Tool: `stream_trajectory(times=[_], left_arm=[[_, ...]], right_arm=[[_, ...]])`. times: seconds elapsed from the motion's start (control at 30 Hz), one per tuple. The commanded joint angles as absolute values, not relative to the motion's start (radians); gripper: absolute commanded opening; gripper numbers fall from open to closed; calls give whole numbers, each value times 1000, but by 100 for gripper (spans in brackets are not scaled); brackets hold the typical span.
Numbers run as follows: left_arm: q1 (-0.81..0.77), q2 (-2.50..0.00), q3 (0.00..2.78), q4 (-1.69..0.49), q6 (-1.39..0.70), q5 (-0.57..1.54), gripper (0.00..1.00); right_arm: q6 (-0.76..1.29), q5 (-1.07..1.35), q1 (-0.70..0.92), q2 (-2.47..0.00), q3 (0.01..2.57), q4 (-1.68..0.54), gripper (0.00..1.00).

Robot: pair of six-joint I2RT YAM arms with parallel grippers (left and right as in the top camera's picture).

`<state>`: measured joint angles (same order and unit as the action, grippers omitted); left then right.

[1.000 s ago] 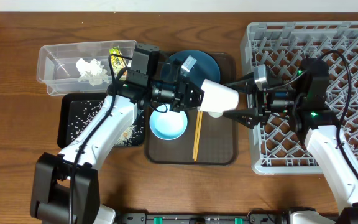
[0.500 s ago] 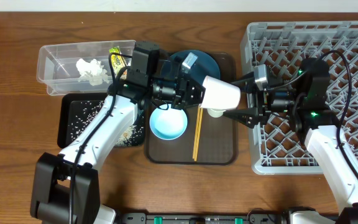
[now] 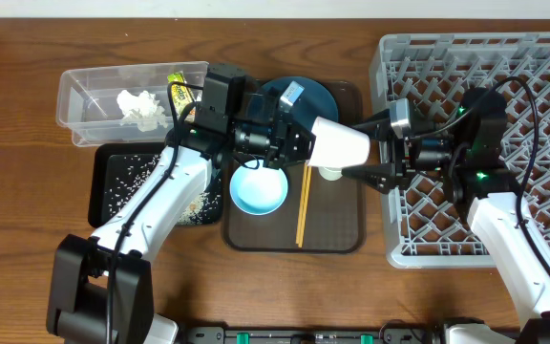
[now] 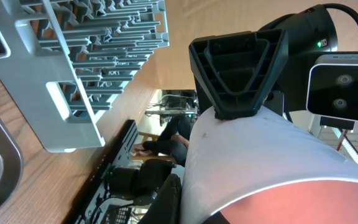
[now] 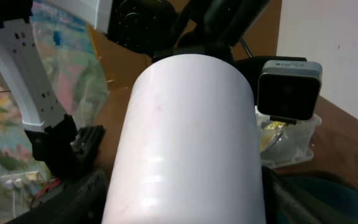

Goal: Sort waste into correct bins and load items into the dishwasher rack
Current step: 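Hand the cup from the left gripper to the right gripper, then carry the cup right and place it upside down in the rack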

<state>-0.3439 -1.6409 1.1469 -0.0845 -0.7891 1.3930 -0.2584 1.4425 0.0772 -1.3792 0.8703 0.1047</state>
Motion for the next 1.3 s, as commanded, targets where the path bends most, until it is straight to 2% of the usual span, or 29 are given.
stream_trajectory(times=[0.0,0.17,0.33,0.37,0.47,0.53,0.63,0.9,1.17,1.27], left_arm=[[-347,-1648,1150,-79,-795,1403,6],[-347,-1648,1150,-62,-807,1403,6],[-347,-1648,1150,-61,-805,1403,7],[-347,-1648,1150,-61,-798,1403,13],[-347,-1648,1150,-62,-699,1402,46],[-347,-1648,1149,-67,-620,1399,55],[-345,-1648,1146,-91,-547,1354,64],[-336,-1642,1145,-441,-320,791,77],[-239,-1505,1145,-612,-258,501,83],[-208,-1448,1145,-669,-258,427,84]], right_arm=[[-278,1474,93,-1381,888,109,71],[-278,1474,93,-1381,888,109,61],[-277,1474,93,-1381,888,105,58],[-277,1472,93,-1381,888,100,57],[-276,1462,93,-1381,888,65,54],[-251,1427,93,-1381,888,25,51],[-190,1340,93,-1381,888,-27,44],[-12,1166,58,-1380,888,-54,29],[4,952,-4,-1342,889,-178,18],[4,853,-14,-1302,893,-252,18]])
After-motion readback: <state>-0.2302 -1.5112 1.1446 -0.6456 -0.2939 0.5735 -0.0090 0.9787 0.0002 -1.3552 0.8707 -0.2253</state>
